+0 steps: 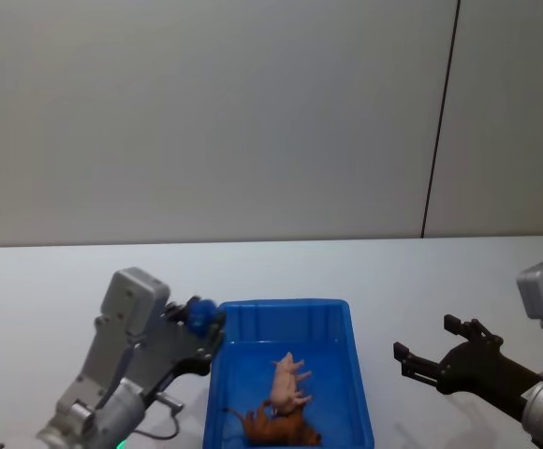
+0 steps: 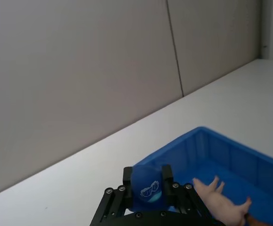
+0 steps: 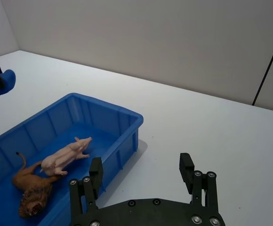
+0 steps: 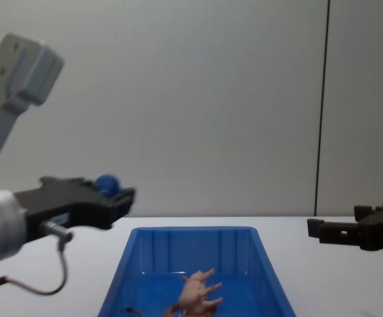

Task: Pick up the two dolls from the table and place them into the box.

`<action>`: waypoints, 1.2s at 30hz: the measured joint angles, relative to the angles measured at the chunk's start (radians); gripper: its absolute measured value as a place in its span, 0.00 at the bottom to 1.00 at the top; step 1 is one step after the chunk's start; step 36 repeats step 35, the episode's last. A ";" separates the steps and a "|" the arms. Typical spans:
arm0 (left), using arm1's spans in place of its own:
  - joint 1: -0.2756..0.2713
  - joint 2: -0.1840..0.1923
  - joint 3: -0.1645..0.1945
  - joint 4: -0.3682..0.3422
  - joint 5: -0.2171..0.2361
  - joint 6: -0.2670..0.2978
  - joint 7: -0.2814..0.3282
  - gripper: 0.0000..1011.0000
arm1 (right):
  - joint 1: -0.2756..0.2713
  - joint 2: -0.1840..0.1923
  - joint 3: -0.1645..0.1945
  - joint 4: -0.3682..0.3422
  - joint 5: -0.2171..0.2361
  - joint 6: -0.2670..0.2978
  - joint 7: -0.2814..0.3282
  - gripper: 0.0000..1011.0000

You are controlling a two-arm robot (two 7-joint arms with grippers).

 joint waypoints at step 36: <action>-0.097 -0.144 0.076 0.054 0.019 -0.108 -0.184 0.99 | 0.000 0.000 0.000 0.000 0.000 0.000 0.000 0.99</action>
